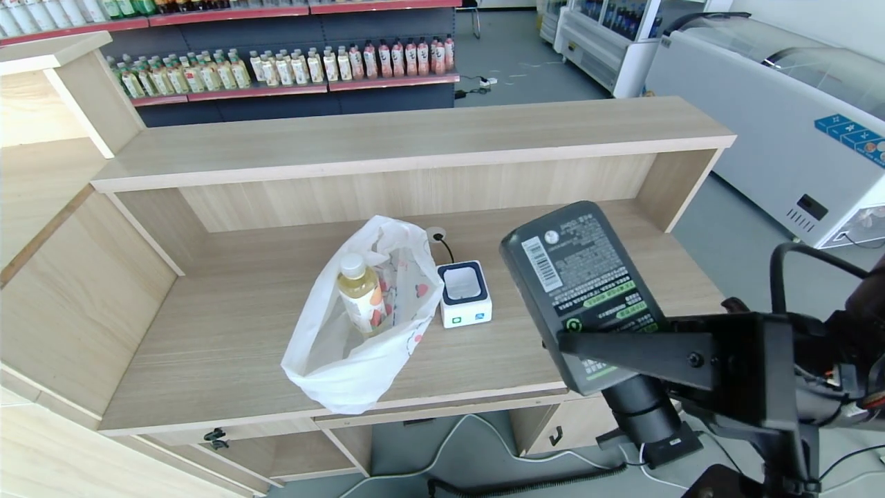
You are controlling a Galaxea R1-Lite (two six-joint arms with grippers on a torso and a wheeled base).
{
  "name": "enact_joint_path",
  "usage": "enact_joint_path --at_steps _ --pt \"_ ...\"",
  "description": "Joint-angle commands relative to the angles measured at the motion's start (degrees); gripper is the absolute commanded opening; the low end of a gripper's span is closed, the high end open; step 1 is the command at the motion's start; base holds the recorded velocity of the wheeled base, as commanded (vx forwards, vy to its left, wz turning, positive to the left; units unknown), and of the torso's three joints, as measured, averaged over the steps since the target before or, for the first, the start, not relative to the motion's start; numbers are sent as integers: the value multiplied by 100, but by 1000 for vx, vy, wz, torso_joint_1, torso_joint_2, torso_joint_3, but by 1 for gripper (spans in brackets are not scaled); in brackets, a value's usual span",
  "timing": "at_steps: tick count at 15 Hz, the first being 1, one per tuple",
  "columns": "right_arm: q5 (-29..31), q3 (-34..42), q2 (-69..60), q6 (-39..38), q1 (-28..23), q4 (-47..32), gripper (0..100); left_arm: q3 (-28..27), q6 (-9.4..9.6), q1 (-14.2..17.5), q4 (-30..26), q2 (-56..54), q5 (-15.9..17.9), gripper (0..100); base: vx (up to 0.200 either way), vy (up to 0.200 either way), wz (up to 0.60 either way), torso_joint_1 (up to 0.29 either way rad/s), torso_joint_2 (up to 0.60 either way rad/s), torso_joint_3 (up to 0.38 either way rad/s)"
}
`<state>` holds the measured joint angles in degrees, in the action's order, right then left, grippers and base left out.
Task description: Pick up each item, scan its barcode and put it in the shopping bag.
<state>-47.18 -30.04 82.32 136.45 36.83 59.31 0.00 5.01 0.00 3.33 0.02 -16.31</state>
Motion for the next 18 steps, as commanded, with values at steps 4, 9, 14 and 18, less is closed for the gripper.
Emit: enact_joint_path --at_steps 4,9,14,18 --pt "-336 130 -190 145 61 -16 0 0 0 0 1 -2 -4 100 0 0 0 0 0 0" --pt "-749 235 -392 154 -9 -148 0 0 0 0 1 -2 -4 100 0 0 0 0 0 0" --pt "-907 270 -489 154 -211 -191 0 0 0 -9 1 -2 -4 100 0 0 0 0 0 0" --pt "-1162 314 -542 295 -246 -209 0 0 0 0 1 -2 -4 100 0 0 0 0 0 0"
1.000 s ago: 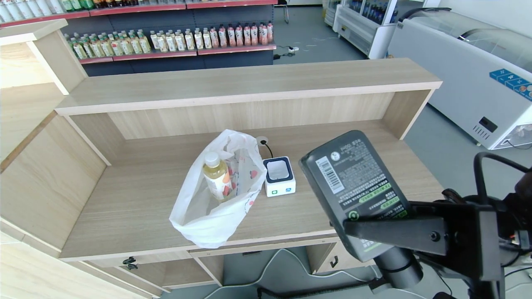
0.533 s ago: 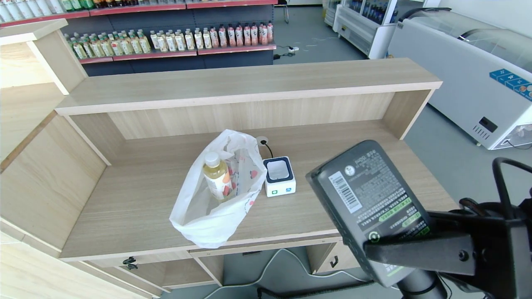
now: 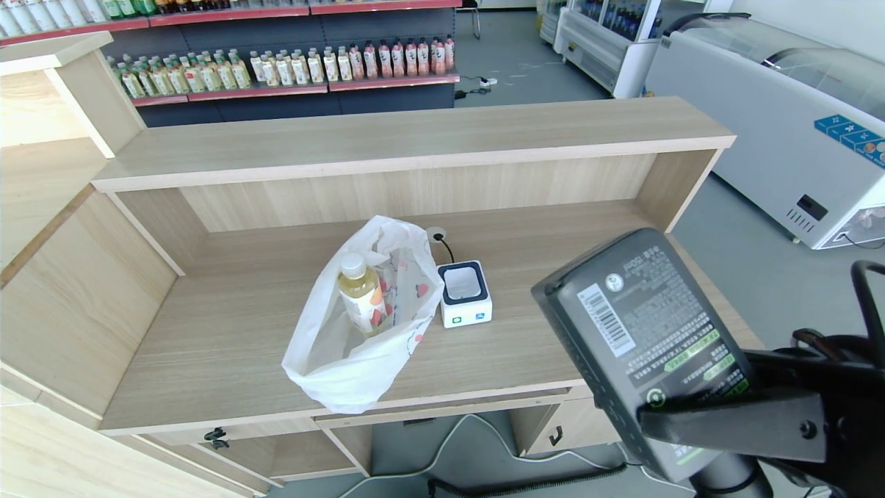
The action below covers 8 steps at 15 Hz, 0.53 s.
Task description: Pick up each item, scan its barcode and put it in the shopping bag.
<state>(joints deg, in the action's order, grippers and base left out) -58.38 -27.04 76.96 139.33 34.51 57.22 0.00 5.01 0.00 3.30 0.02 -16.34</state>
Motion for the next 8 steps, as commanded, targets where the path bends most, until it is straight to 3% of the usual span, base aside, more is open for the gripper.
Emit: enact_joint_path --at_steps 1,6,8 --pt "-165 32 -14 77 -6 -18 0 0 0 0 4 -2 -1 100 0 0 0 0 0 0" --pt "-226 23 -234 314 -120 -721 0 0 0 0 4 -2 -1 100 0 0 0 0 0 0" --pt "-200 -161 -234 -274 -340 -792 0 0 0 0 4 -2 -1 100 0 0 0 0 0 0"
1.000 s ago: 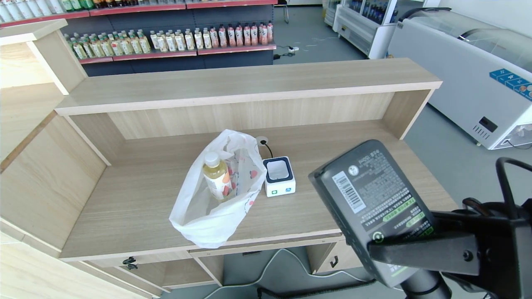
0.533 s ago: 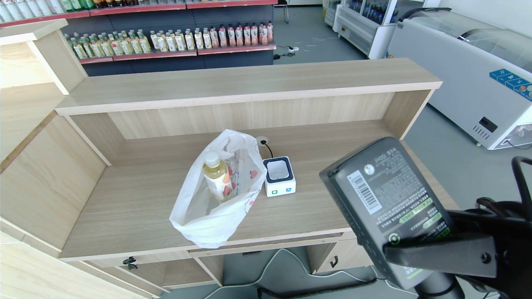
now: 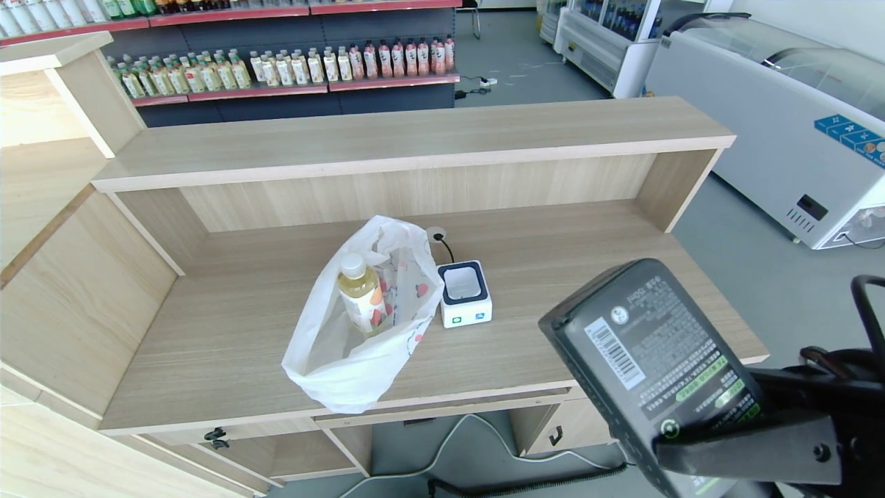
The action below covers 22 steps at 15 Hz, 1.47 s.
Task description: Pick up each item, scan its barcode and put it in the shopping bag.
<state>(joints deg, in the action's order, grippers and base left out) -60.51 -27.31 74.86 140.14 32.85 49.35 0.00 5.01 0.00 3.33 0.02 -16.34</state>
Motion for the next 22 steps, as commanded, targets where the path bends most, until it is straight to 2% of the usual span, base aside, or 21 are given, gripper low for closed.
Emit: enact_joint_path --at_steps 1,2,3,4,5,6,7,8,9,11,13,14,15,17,20,22 --pt "242 -354 11 -1244 -490 -4 0 0 0 0 1 -2 -1 100 0 0 0 0 0 0" --pt "892 -521 -16 -2483 -851 -4 0 0 0 0 1 -2 -1 100 0 0 0 0 0 0" --pt "1868 -530 -183 -3837 -1325 13 0 0 0 0 1 -2 -1 100 0 0 0 0 0 0" --pt "2729 -495 -437 -4803 -1651 13 0 0 0 0 1 -2 -1 100 0 0 0 0 0 0" --pt "4715 -469 -903 -6588 -2152 -4 0 0 0 0 1 -2 -1 100 0 0 0 0 0 0" --pt "6218 -469 -974 -7598 -2486 -13 0 0 0 0 1 -2 -1 100 0 0 0 0 0 0" --pt "7396 -495 -921 -8170 -2784 -22 0 0 0 0 1 -2 -1 100 0 0 0 0 0 0" --pt "8723 -486 -815 -8389 -3321 13 0 0 0 0 1 -2 -1 100 0 0 0 0 0 0" --pt "9048 -249 -850 -8398 -3769 49 0 0 0 0 1 -2 -1 100 0 0 0 0 0 0" --pt "9005 85 -974 -8750 -3813 224 0 0 0 0 1 -2 -1 100 0 0 0 0 0 0" --pt "8284 6 -886 -8802 -3997 567 0 0 0 0 1 -2 -1 100 0 0 0 0 0 0" --pt "7379 6 -736 -8794 -4358 954 0 0 0 0 1 -2 -1 100 0 0 0 0 0 0" --pt "6851 15 -675 -8802 -4577 1103 0 0 0 0 1 -2 -1 100 0 0 0 0 0 0" --pt "6183 85 -648 -9022 -4955 936 0 0 0 0 1 -2 -1 100 0 0 0 0 0 0" --pt "6131 -55 -596 -10253 -5061 172 0 0 0 0 1 -2 -1 100 0 0 0 0 0 0" --pt "5823 -196 -429 -11553 -5078 -189 0 0 0 0 1 -2 -1 100 0 0 0 0 0 0"
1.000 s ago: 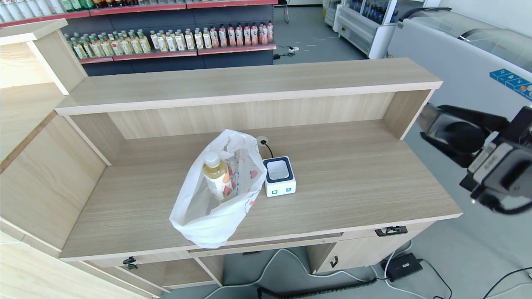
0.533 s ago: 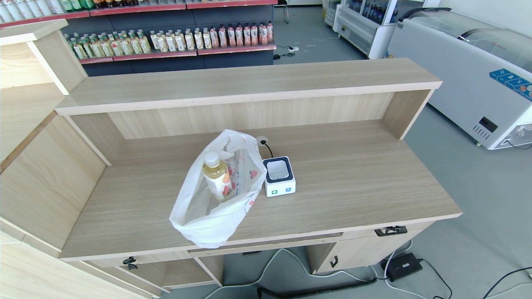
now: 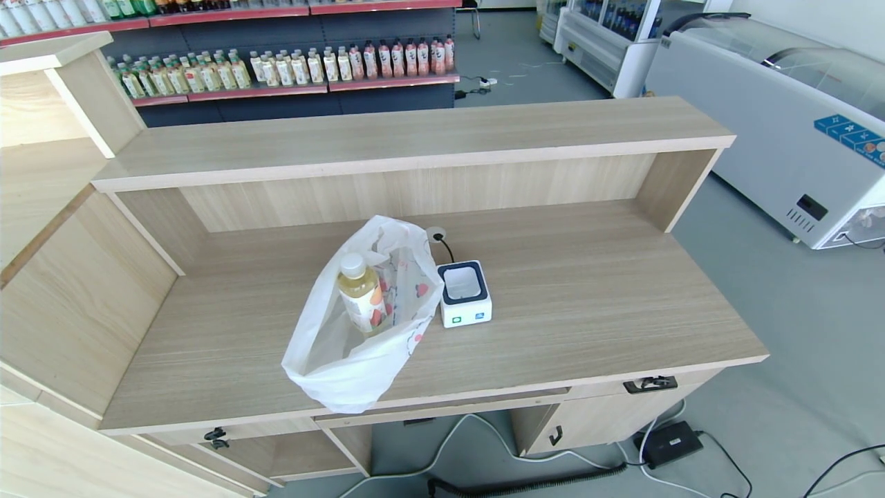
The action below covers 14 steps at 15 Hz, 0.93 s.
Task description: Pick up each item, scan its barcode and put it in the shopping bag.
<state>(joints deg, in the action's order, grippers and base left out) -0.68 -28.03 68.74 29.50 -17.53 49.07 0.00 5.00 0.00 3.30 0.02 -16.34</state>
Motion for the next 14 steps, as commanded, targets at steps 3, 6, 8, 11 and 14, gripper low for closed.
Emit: enact_joint_path --at_steps 3,6,8,11,14 --pt "-1514 -555 552 -1939 -189 -424 0 0 1 0 4 -2 -1 100 0 0 0 0 0 0" --pt "-3113 -643 948 -3205 -189 -565 0 0 1 0 4 -2 -1 100 0 0 0 0 0 0" --pt "-3263 -555 1177 -3073 -172 -626 0 0 1 0 4 -2 -1 100 0 0 0 0 0 0" --pt "-2648 -177 1203 -1140 -1103 -881 0 0 1 0 4 -2 -1 100 0 0 0 0 0 0" --pt "-2586 -133 799 -278 -1859 -1382 0 0 1 -9 4 -2 -1 100 0 0 0 0 0 0"
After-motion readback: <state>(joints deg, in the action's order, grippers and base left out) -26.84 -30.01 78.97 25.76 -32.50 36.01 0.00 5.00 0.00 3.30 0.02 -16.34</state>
